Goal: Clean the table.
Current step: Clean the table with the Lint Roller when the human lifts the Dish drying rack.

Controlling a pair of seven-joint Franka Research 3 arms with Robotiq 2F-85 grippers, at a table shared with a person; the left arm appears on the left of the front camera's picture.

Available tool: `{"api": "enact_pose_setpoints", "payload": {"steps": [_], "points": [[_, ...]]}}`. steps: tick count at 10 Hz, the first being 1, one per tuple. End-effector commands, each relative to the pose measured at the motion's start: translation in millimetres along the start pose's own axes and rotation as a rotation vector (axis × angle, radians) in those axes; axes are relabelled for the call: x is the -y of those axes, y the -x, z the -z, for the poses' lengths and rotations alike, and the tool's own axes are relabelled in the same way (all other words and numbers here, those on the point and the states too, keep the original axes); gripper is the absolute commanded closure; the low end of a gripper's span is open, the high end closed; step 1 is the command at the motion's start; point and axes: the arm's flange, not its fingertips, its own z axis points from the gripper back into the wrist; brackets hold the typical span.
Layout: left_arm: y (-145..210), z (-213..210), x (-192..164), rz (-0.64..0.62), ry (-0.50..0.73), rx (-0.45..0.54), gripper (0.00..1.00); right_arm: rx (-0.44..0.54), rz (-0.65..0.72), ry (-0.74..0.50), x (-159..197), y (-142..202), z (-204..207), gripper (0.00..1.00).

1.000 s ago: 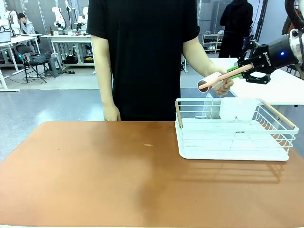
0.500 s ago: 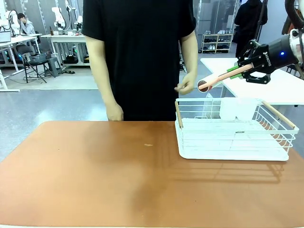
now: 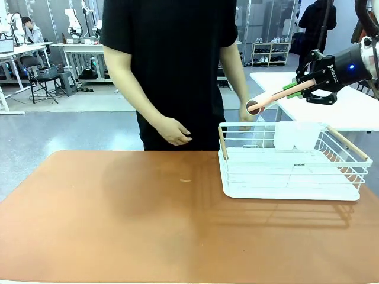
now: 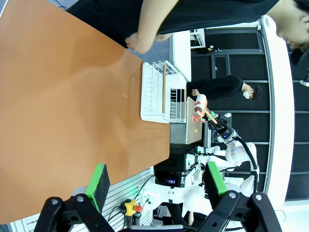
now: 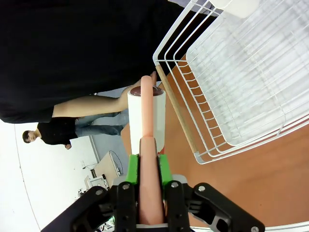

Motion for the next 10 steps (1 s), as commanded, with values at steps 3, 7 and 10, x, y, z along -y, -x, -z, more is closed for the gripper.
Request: {"api": "enact_pose_setpoints", "payload": {"steps": [3, 7, 10], "points": [[3.1, -2.9, 2.0, 0.008, 0.019, 0.000, 0.00, -0.003, -0.002, 0.003, -1.4, 0.6, 0.0, 1.00], [3.1, -2.9, 2.0, 0.008, 0.019, 0.000, 0.00, -0.003, -0.002, 0.003, -1.4, 0.6, 0.0, 1.00], [3.1, -2.9, 2.0, 0.008, 0.019, 0.000, 0.00, -0.003, -0.002, 0.003, -1.4, 0.6, 0.0, 1.00]]}}
